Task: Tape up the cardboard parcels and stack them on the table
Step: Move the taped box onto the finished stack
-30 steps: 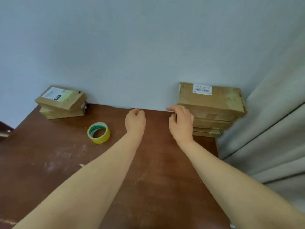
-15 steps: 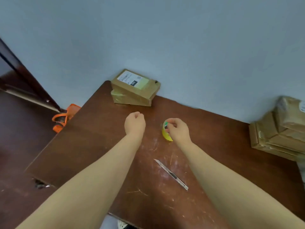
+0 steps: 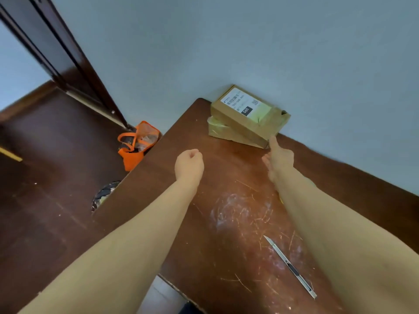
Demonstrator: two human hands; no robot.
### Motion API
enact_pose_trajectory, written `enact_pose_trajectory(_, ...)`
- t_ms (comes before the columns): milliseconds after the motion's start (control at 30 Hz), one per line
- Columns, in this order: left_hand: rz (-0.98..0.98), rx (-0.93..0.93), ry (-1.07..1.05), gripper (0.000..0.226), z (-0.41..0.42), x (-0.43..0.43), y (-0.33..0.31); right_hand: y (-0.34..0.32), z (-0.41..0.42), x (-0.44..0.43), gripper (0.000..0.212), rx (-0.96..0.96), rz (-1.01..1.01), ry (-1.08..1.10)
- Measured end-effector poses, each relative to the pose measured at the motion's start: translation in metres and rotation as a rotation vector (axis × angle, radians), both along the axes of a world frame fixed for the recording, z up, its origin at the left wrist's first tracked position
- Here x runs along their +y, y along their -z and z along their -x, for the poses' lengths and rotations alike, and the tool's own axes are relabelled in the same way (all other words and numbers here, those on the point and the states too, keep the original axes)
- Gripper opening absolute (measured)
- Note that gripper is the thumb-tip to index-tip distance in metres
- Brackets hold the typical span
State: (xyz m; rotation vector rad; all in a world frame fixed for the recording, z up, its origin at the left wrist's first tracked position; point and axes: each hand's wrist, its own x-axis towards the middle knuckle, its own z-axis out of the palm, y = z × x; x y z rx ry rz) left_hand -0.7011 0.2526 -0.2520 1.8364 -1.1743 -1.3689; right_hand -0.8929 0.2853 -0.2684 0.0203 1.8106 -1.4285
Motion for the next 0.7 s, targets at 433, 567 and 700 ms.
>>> enact_pose_trajectory(433, 0.015, 0.046, -0.001, 0.037, -0.01, -0.038, 0.019, 0.002, -0.014, 0.001, 0.031, 0.075, 0.254, 0.035)
enact_pose_trajectory(567, 0.131, 0.082, -0.007, 0.049, -0.03, -0.052, 0.016, 0.0, -0.057, 0.043, 0.039, 0.077, 0.193, 0.004)
enact_pose_trajectory(700, 0.134, 0.008, 0.206, 0.063, -0.063, -0.05, 0.036, 0.013, -0.104, 0.087, 0.03, 0.026, 0.094, -0.024)
